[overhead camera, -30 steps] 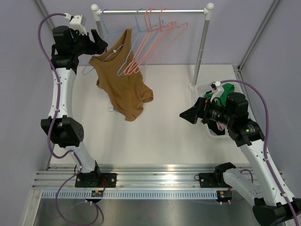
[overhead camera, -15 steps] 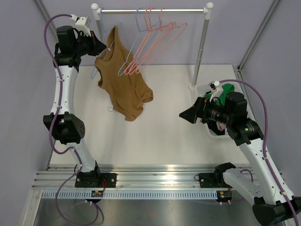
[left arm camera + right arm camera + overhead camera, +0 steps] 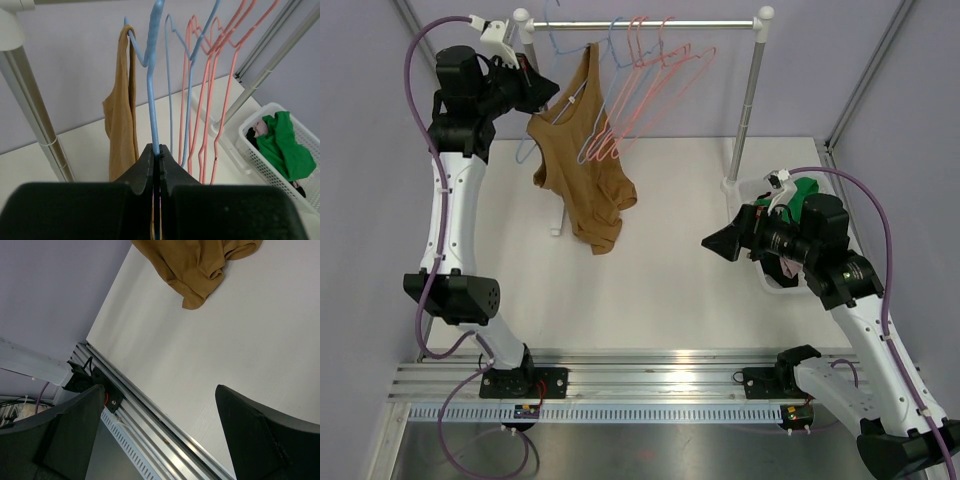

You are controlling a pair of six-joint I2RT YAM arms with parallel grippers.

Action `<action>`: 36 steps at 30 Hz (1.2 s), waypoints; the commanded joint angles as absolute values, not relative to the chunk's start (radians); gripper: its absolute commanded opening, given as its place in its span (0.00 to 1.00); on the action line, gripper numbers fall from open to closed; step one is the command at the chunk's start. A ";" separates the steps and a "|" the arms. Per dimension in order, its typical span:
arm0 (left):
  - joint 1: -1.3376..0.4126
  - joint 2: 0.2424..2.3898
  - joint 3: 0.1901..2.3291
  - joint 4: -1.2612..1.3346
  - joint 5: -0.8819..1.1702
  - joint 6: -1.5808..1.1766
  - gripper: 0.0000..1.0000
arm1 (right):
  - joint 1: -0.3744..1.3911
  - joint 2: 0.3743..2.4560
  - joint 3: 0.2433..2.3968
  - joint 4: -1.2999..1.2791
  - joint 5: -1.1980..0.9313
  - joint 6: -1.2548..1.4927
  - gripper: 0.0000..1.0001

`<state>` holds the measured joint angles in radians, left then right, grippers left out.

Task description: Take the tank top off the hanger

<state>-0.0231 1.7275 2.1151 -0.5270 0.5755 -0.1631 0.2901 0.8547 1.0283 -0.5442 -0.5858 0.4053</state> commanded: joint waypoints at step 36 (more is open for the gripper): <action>-0.040 0.608 0.927 -0.609 0.797 -0.414 0.00 | 0.464 0.870 0.813 -0.204 -0.516 0.549 1.00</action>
<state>-0.0345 0.6357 0.9951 -0.5858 0.5804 -0.4339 0.3790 0.8707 0.8810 -0.3676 -0.6235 0.4866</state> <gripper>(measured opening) 0.023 0.993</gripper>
